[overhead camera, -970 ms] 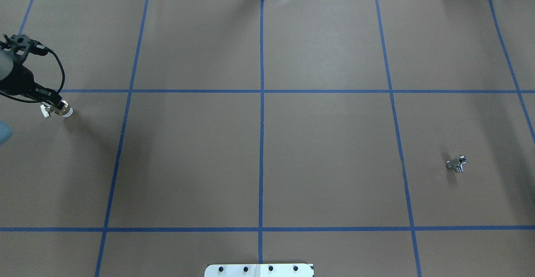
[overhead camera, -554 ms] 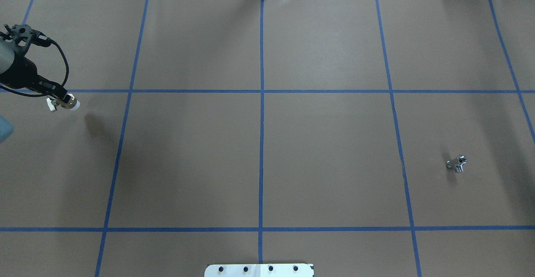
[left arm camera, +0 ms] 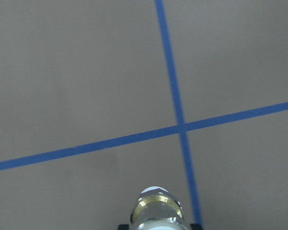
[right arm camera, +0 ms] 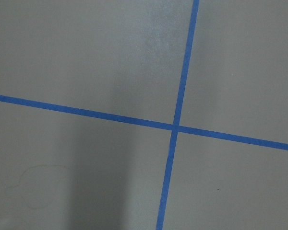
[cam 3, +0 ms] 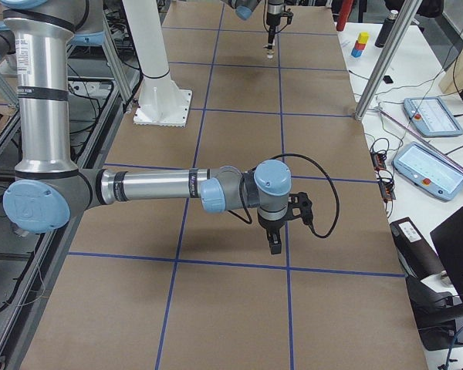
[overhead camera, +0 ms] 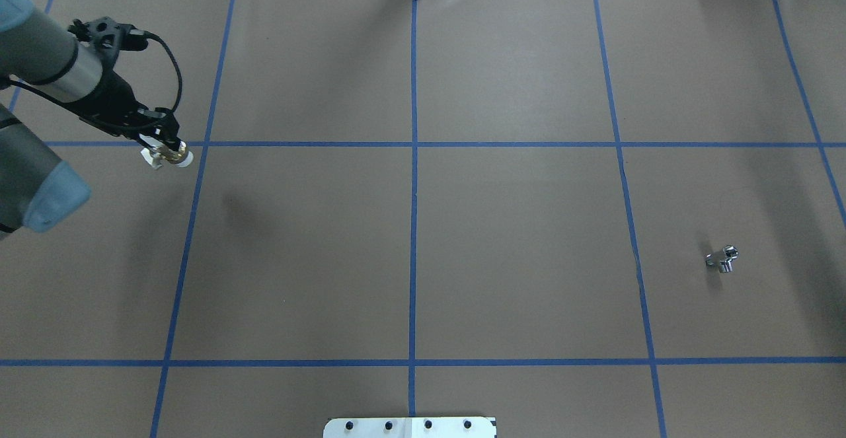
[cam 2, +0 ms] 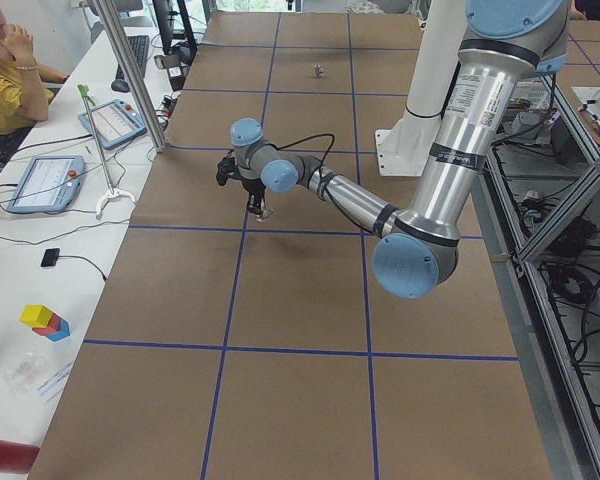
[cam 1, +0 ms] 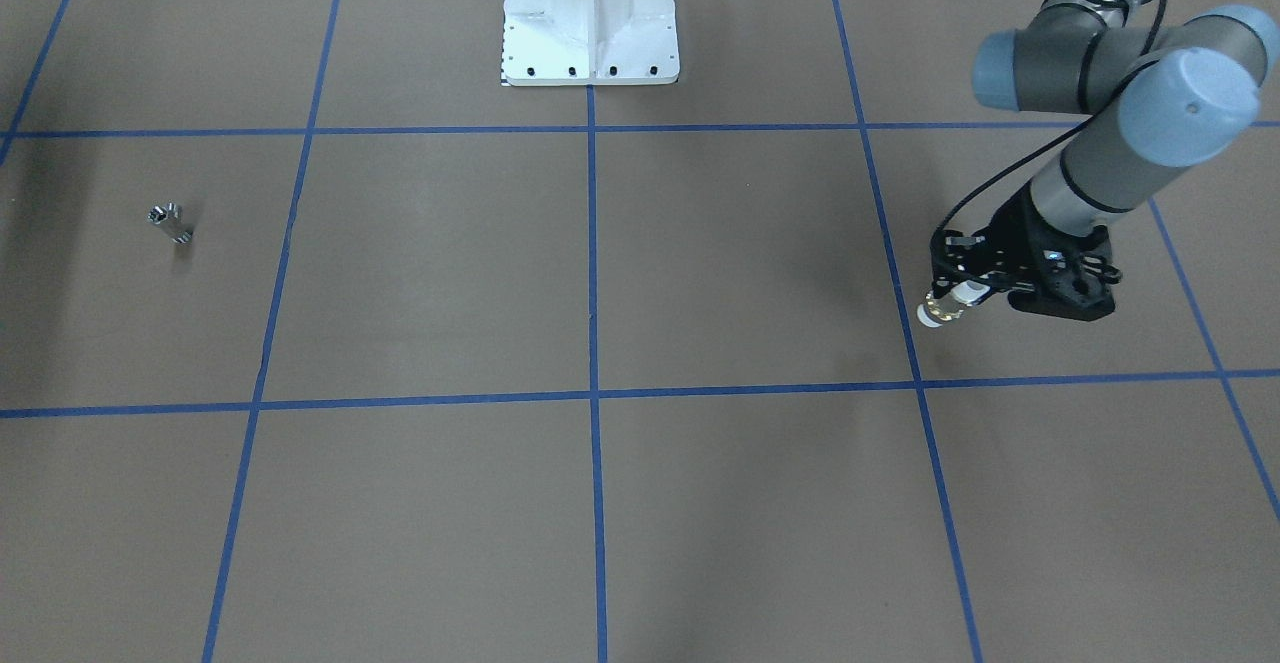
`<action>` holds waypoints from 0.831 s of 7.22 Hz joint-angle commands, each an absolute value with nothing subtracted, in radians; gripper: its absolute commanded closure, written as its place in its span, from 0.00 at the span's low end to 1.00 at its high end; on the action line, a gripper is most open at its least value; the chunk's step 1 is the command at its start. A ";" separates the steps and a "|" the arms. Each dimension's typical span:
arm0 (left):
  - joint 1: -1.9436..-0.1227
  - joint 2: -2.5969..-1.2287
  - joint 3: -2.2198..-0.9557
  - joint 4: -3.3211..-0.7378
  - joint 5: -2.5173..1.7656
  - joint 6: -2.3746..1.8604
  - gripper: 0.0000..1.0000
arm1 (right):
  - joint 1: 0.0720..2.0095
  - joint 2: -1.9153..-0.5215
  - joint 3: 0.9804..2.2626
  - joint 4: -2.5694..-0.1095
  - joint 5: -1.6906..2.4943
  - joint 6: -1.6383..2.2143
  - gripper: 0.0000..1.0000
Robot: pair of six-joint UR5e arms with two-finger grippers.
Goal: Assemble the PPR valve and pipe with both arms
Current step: 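Carry the valve fitting with the left gripper to the table center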
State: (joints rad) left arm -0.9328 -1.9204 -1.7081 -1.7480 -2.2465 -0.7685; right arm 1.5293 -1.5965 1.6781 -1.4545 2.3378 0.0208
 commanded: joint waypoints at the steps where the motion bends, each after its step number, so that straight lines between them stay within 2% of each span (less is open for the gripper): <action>1: -0.784 -2.088 -1.698 -1.654 -2.189 -0.990 1.00 | 1.528 -1.595 1.678 -1.453 2.338 0.029 0.00; 3: -0.677 -2.242 -1.642 -1.594 -2.097 -1.168 1.00 | 1.528 -1.597 1.678 -1.453 2.338 0.029 0.00; 6: -0.598 -2.498 -1.424 -1.605 -2.019 -1.356 1.00 | 1.525 -1.595 1.678 -1.454 2.338 0.031 0.00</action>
State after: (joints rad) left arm -0.6303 -2.3881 -1.5257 -1.6043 -2.0515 -1.2835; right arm 1.5260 -1.5956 1.6782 -1.4530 2.3377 0.0295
